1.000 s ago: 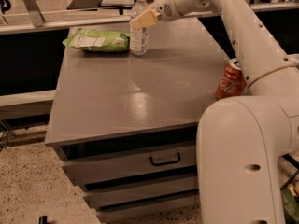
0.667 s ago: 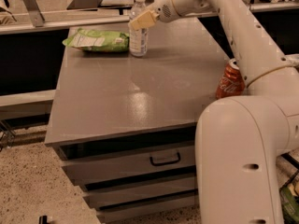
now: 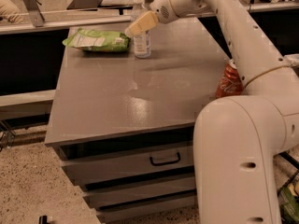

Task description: Move blue plastic bottle near green rice chip bag

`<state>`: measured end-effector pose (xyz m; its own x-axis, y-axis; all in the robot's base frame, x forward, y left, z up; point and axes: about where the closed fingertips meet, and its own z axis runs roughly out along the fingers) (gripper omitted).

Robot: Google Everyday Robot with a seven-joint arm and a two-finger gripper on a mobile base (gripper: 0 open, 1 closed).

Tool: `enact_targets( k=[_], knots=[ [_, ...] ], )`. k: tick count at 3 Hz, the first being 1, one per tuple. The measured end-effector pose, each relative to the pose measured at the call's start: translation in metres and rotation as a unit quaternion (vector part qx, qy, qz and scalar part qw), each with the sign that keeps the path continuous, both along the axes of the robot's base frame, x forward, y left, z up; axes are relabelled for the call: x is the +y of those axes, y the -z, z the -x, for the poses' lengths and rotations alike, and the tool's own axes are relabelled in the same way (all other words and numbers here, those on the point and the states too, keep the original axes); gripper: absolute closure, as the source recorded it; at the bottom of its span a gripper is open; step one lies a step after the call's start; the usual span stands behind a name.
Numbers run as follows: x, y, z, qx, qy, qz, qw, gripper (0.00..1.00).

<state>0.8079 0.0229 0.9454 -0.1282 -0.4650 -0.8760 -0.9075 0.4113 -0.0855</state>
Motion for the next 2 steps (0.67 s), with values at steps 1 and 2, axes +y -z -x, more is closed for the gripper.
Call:
enact_targets(
  k=[1,2],
  knots=[
    [-0.03,-0.017,0.004,-0.023,0.009,0.029,0.9993,0.0],
    [-0.07,-0.044,0.008,-0.057,0.035,0.025,0.9974,0.0]
  ],
)
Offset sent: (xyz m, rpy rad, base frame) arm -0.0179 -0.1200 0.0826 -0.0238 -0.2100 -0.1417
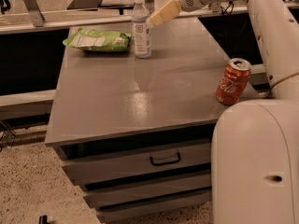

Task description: Move blue plastic bottle near green rice chip bag

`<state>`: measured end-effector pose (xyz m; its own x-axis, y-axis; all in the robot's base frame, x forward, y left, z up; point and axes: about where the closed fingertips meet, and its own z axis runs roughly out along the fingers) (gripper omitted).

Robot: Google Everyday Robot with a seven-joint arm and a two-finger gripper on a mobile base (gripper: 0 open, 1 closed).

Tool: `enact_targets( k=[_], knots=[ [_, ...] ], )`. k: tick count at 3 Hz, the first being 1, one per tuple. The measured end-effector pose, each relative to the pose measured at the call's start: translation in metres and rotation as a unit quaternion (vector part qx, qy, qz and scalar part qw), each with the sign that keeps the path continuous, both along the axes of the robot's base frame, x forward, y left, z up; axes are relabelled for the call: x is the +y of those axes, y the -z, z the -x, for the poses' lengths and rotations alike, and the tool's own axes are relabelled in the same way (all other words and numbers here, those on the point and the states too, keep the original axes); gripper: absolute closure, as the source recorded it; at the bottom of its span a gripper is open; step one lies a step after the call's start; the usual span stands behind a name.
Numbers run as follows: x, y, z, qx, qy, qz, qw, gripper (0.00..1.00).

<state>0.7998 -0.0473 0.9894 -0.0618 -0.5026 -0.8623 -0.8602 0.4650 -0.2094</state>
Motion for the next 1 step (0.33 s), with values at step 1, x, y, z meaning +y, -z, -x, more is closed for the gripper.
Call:
enact_targets(
  k=[1],
  knots=[
    [0.0001,0.0001,0.0,0.0,0.0,0.0,1.0,0.0]
  ],
)
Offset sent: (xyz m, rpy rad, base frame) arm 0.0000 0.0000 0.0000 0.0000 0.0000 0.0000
